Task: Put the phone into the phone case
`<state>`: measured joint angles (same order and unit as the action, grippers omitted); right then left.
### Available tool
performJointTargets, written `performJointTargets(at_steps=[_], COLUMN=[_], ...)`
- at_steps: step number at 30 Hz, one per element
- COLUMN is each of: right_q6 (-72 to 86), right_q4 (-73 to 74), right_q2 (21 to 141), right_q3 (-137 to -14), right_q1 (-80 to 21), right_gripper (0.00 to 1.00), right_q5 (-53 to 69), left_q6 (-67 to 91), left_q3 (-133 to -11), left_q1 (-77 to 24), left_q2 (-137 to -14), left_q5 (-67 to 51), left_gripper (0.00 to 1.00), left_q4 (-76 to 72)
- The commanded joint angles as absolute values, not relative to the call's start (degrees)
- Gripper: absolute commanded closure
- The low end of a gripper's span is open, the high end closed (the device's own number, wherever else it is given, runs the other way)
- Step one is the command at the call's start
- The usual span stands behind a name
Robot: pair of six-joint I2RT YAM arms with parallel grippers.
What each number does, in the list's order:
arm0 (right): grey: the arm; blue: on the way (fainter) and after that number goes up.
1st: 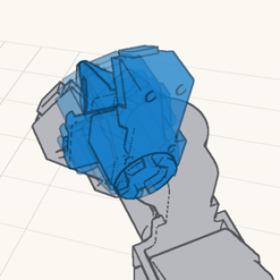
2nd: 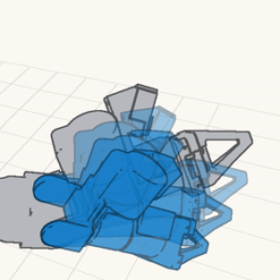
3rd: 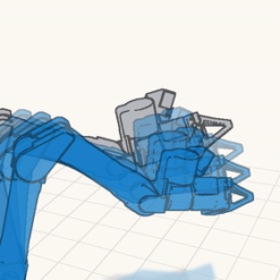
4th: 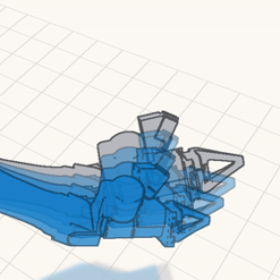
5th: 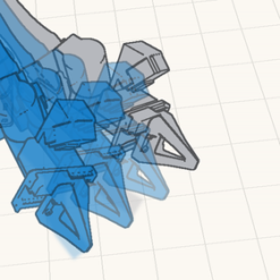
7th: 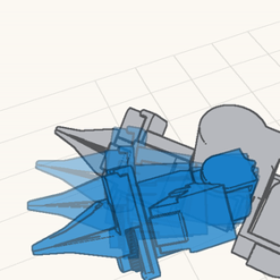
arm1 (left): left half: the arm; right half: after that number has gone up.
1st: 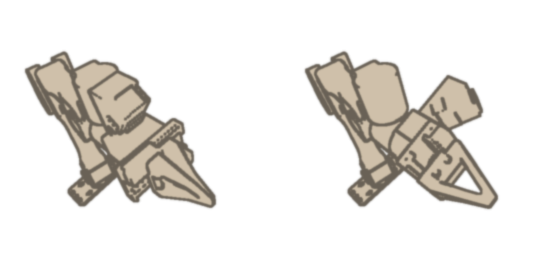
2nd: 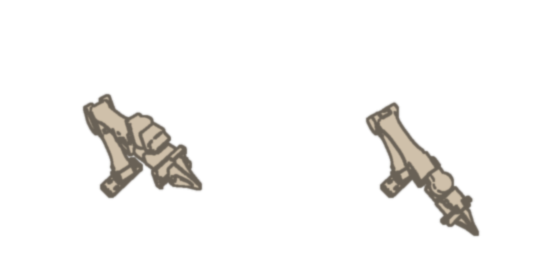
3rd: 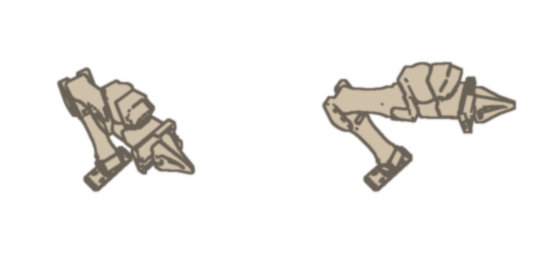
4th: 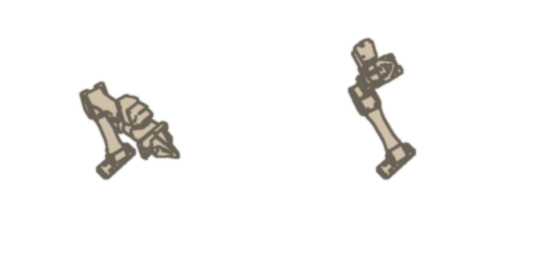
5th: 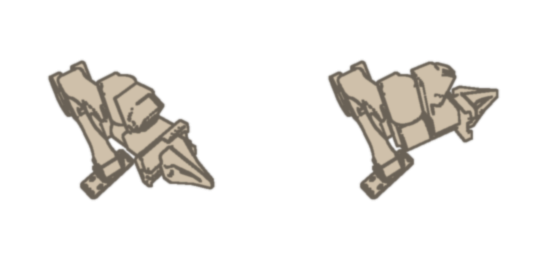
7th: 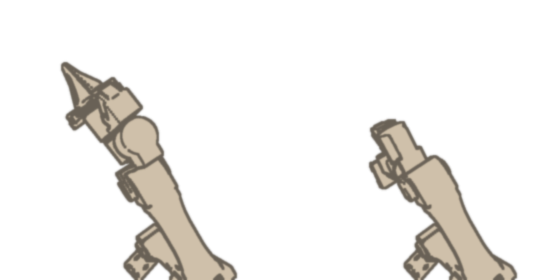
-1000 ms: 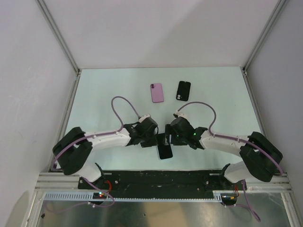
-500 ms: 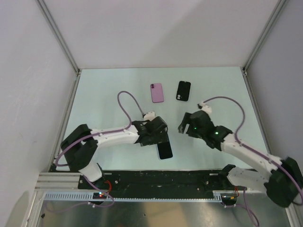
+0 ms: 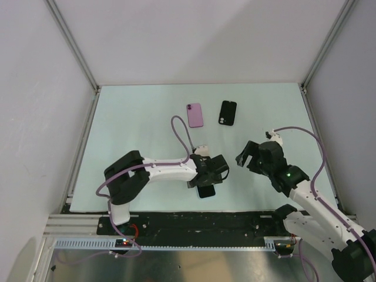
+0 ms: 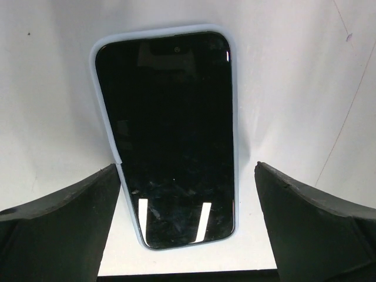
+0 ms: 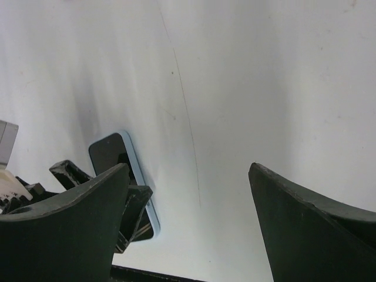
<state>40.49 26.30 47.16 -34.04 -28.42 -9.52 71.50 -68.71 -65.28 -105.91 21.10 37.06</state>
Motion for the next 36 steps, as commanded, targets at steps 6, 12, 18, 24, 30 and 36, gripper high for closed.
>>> performJointTargets(at_steps=[6,12,18,24,30,36], right_q6=[37.20,36.93,36.75,37.20,37.98,38.33], right_q4=[25.79,25.53,25.41,24.06,21.21,18.01], right_q2=[43.94,42.90,42.04,42.75,44.87,48.44], right_q3=[-32.14,-31.31,-31.20,-31.20,-31.12,-31.17], right_q1=[-26.43,-25.85,-25.12,-24.29,-24.12,-23.89], right_gripper=[0.12,0.12,0.12,0.13,0.13,0.13], right_q5=[-4.16,-2.44,-1.43,-0.69,0.50,1.07], left_q6=[77.40,78.31,73.71,59.64,40.93,27.01], left_q3=[-75.01,-74.94,-71.84,-66.78,-63.34,-61.74], left_q1=[-67.33,-67.78,-64.46,-55.02,-43.89,-33.88], left_q2=[-111.55,-113.51,-110.74,-102.43,-97.79,-96.75], left_q5=[26.27,25.98,28.46,30.82,26.79,18.77], left_gripper=[0.02,0.15,0.56,0.68,0.67,0.65], left_q4=[46.07,47.60,47.29,42.85,33.01,26.85])
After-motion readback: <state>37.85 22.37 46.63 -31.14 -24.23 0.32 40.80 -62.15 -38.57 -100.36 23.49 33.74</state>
